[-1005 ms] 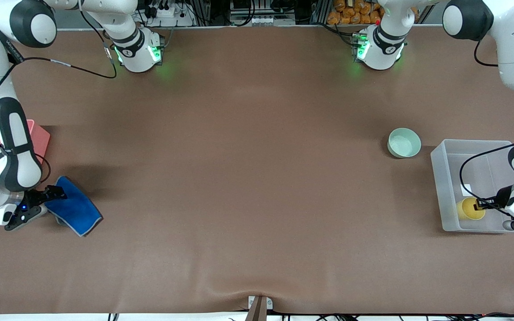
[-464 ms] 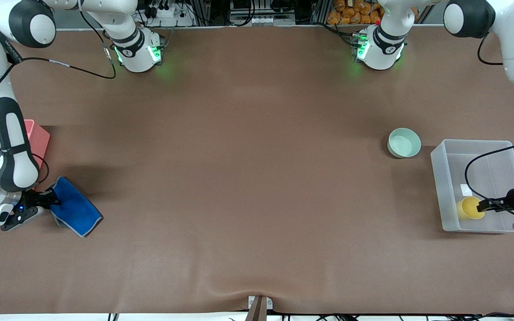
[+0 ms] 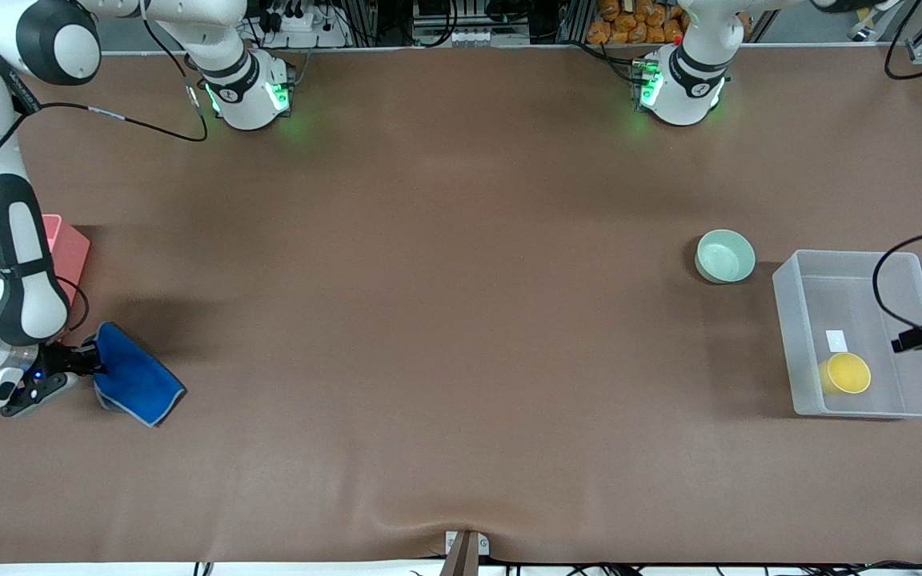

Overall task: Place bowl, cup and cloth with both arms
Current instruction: 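Lower the yellow cup into the clear bin and open the left gripper, then lift the blue cloth into the pink bin while the left gripper grasps the bowl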

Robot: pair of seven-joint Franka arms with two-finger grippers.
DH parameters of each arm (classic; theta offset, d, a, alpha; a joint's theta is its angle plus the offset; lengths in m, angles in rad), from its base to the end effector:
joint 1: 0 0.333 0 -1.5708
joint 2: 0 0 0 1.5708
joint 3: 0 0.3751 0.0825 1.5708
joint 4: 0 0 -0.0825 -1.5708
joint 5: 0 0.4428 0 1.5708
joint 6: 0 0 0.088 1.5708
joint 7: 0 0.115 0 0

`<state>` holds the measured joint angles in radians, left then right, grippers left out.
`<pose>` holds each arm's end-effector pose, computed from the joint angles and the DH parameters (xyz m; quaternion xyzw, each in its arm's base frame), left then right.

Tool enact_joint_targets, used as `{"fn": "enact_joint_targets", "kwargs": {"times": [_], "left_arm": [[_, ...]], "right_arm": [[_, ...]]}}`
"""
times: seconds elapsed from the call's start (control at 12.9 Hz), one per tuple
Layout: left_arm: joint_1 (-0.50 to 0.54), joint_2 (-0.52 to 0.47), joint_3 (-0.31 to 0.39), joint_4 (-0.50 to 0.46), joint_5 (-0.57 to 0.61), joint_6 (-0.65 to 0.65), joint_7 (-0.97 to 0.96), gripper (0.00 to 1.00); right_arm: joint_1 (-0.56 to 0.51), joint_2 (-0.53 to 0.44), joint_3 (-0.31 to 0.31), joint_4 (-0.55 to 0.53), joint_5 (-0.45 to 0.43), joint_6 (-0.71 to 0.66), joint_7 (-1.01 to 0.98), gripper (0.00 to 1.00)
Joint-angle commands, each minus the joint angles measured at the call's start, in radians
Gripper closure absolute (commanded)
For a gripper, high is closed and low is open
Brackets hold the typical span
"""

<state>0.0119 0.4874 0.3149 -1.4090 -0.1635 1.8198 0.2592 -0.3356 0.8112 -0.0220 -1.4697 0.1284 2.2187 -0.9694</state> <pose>0.7481 0.1910 0.4545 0.9988 0.0408 -0.0236 0.0128 0.7515 -0.2722 0.1854 -0.9628 -0.2651 -0.0015 0.0519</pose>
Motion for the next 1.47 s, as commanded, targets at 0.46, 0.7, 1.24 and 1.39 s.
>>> {"fn": "enact_joint_targets", "kwargs": {"times": [0.46, 0.7, 1.24, 1.39], "left_arm": [[-0.096, -0.363, -0.134, -0.643, 0.099, 0.283, -0.352, 0.42], [-0.095, -0.401, -0.181, -0.839, 0.131, 0.461, -0.408, 0.42], [-0.076, -0.414, -0.181, -1.077, 0.265, 0.663, -0.432, 0.42], [-0.069, -0.414, -0.181, -1.102, 0.283, 0.688, -0.432, 0.42]], "right_arm": [[0.000, -0.289, 0.005, -0.012, 0.017, -0.358, -0.008, 1.00], [-0.014, -0.371, -0.004, -0.012, 0.010, -0.459, -0.008, 1.00], [-0.163, -0.458, -0.007, 0.005, -0.096, -0.511, -0.093, 1.00], [-0.238, -0.454, -0.007, 0.005, -0.125, -0.498, -0.127, 1.00]]}}
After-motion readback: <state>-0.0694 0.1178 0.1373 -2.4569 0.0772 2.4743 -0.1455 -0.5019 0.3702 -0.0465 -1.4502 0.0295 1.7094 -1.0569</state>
